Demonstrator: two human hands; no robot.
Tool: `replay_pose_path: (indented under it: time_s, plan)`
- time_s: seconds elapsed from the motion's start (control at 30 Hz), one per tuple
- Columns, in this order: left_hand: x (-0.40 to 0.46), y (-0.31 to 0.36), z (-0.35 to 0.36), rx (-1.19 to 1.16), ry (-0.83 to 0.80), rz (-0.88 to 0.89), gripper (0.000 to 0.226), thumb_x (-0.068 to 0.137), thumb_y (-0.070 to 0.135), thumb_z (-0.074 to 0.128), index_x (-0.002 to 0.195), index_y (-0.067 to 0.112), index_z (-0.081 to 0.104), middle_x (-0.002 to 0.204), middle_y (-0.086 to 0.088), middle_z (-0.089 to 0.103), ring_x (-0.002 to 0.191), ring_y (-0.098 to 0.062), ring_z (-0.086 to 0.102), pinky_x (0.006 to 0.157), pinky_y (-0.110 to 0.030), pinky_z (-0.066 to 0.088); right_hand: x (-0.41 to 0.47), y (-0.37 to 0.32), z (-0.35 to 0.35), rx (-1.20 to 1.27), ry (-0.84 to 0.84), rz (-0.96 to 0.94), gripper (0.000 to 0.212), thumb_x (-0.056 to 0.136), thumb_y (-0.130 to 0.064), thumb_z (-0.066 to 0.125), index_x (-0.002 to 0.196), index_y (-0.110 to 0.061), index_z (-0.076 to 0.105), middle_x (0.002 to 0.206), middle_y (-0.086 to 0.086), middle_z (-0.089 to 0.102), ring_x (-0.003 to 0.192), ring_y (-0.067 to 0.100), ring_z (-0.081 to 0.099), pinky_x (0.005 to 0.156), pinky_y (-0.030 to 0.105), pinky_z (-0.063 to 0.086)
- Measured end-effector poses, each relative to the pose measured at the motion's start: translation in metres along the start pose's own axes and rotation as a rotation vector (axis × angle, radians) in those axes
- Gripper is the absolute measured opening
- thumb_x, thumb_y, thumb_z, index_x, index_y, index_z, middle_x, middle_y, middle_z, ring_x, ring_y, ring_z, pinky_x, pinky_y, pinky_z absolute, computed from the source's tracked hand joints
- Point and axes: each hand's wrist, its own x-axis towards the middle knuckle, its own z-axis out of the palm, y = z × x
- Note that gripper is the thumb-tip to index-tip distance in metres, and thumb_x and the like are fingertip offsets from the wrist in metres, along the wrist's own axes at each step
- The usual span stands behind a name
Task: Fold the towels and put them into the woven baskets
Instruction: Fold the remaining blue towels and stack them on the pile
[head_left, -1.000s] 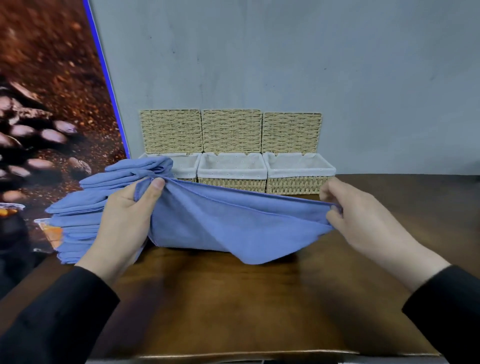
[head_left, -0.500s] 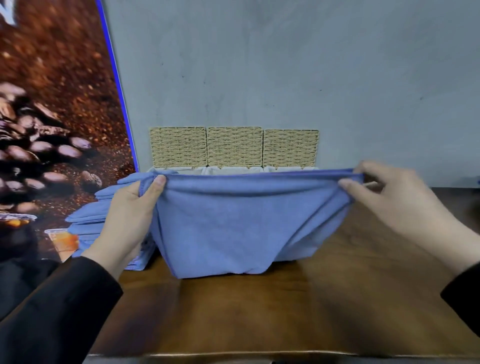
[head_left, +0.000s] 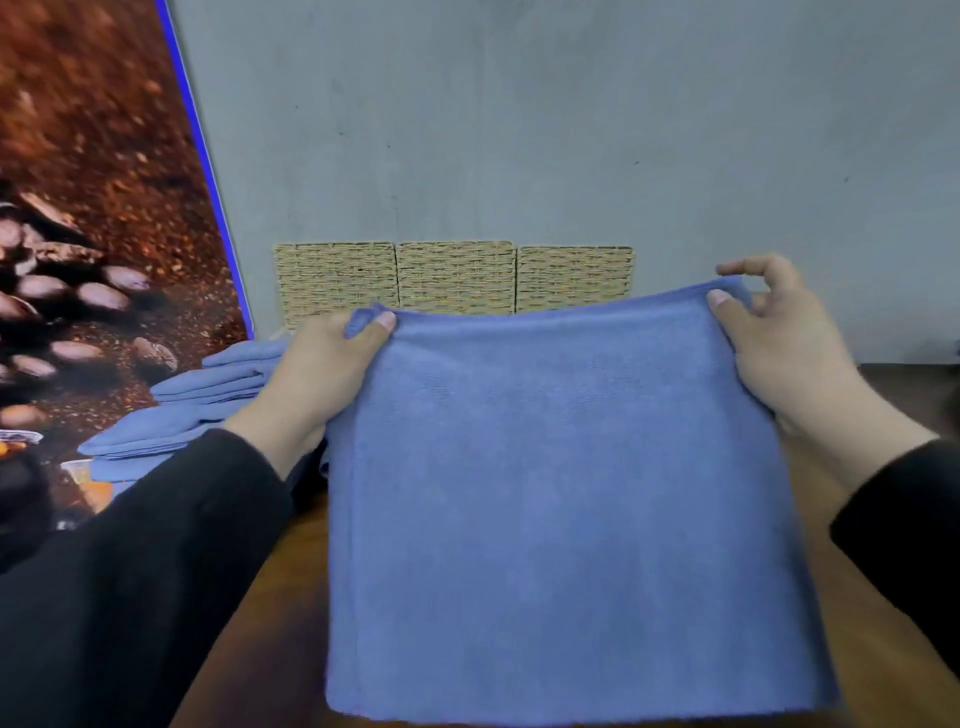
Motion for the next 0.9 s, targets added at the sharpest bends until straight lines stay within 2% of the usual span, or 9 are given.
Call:
replay_pose_path:
  time_s: [0.07, 0.13, 0.2, 0.3, 0.37, 0.53, 0.73, 0.83, 0.9]
  plan:
    - [0.016, -0.029, 0.018, 0.304, -0.094, 0.002, 0.023, 0.101, 0.032, 0.059, 0.109, 0.013, 0.069, 0.087, -0.007, 0.068, 0.076, -0.025, 0.06, 0.058, -0.033, 0.037, 0.011, 0.028, 0.023, -0.194, -0.098, 0.088, 0.036, 0.102, -0.028, 0.055, 0.137, -0.026, 0.047, 0.086, -0.005, 0.061, 0.086, 0.02, 0.064, 0.064, 0.024, 0.044]
    - [0.02, -0.055, 0.036, 0.527, -0.147, 0.016, 0.04, 0.099, 0.028, 0.061, 0.138, 0.018, 0.054, 0.105, -0.01, 0.064, 0.086, -0.03, 0.06, 0.063, -0.035, 0.041, 0.011, 0.057, 0.046, -0.44, -0.261, 0.138, 0.058, 0.097, -0.036, 0.063, 0.149, -0.022, 0.04, 0.119, 0.008, 0.063, 0.117, 0.035, 0.058, 0.091, 0.038, 0.048]
    - [0.006, -0.069, 0.051, 0.553, -0.16, 0.075, 0.045, 0.1, 0.028, 0.06, 0.143, 0.019, 0.047, 0.114, -0.008, 0.058, 0.094, -0.03, 0.059, 0.071, -0.037, 0.045, -0.005, 0.077, 0.067, -0.543, -0.371, 0.098, 0.065, 0.095, -0.041, 0.066, 0.151, -0.018, 0.041, 0.142, 0.014, 0.052, 0.131, 0.035, 0.049, 0.107, 0.044, 0.042]
    - [-0.038, -0.087, 0.065, 0.518, -0.389, 0.099, 0.039, 0.102, 0.032, 0.056, 0.14, 0.021, 0.054, 0.121, 0.003, 0.057, 0.105, -0.018, 0.057, 0.083, -0.03, 0.042, -0.053, 0.081, 0.093, -0.436, -0.607, 0.013, 0.058, 0.099, -0.048, 0.057, 0.15, -0.024, 0.044, 0.151, -0.005, 0.046, 0.138, 0.016, 0.044, 0.109, 0.025, 0.033]
    - [-0.068, -0.106, 0.067, 0.626, -0.514, 0.113, 0.047, 0.102, 0.041, 0.053, 0.146, 0.024, 0.05, 0.144, 0.004, 0.052, 0.131, -0.017, 0.05, 0.105, -0.031, 0.039, -0.088, 0.084, 0.107, -0.433, -0.817, -0.024, 0.064, 0.098, -0.058, 0.047, 0.155, -0.031, 0.034, 0.159, -0.015, 0.033, 0.147, 0.005, 0.029, 0.113, 0.017, 0.019]
    - [-0.08, -0.14, 0.063, 0.759, -0.62, 0.051, 0.059, 0.104, 0.054, 0.036, 0.158, 0.034, 0.027, 0.166, 0.017, 0.018, 0.153, -0.002, 0.012, 0.124, -0.036, 0.01, -0.119, 0.103, 0.122, -0.7, -0.943, -0.211, 0.097, 0.077, -0.088, -0.006, 0.161, -0.041, 0.007, 0.167, -0.021, -0.008, 0.154, 0.001, -0.01, 0.127, 0.039, -0.003]
    - [-0.078, -0.139, 0.056, 0.549, -0.446, 0.158, 0.056, 0.098, 0.053, 0.05, 0.15, 0.034, 0.044, 0.158, 0.011, 0.039, 0.149, -0.006, 0.029, 0.122, -0.042, 0.027, -0.123, 0.085, 0.119, -0.526, -0.882, -0.288, 0.083, 0.086, -0.084, 0.009, 0.157, -0.043, 0.026, 0.163, -0.027, 0.015, 0.147, -0.016, 0.0, 0.128, 0.032, 0.004]
    - [-0.092, -0.135, 0.049, 0.612, -0.645, 0.175, 0.071, 0.089, 0.076, 0.033, 0.151, 0.042, 0.039, 0.16, 0.025, 0.023, 0.15, 0.005, 0.012, 0.126, -0.04, 0.011, -0.138, 0.073, 0.121, -0.491, -1.088, -0.363, 0.074, 0.091, -0.079, 0.013, 0.157, -0.048, 0.02, 0.163, -0.032, 0.003, 0.146, -0.018, -0.011, 0.126, 0.028, -0.005]
    - [-0.095, -0.137, 0.048, 0.692, -0.672, 0.185, 0.064, 0.095, 0.069, 0.039, 0.153, 0.042, 0.036, 0.16, 0.027, 0.017, 0.151, 0.006, 0.006, 0.125, -0.037, 0.003, -0.146, 0.077, 0.126, -0.556, -1.11, -0.429, 0.075, 0.09, -0.079, 0.01, 0.158, -0.049, 0.016, 0.164, -0.032, -0.006, 0.147, -0.014, -0.017, 0.125, 0.032, -0.01]
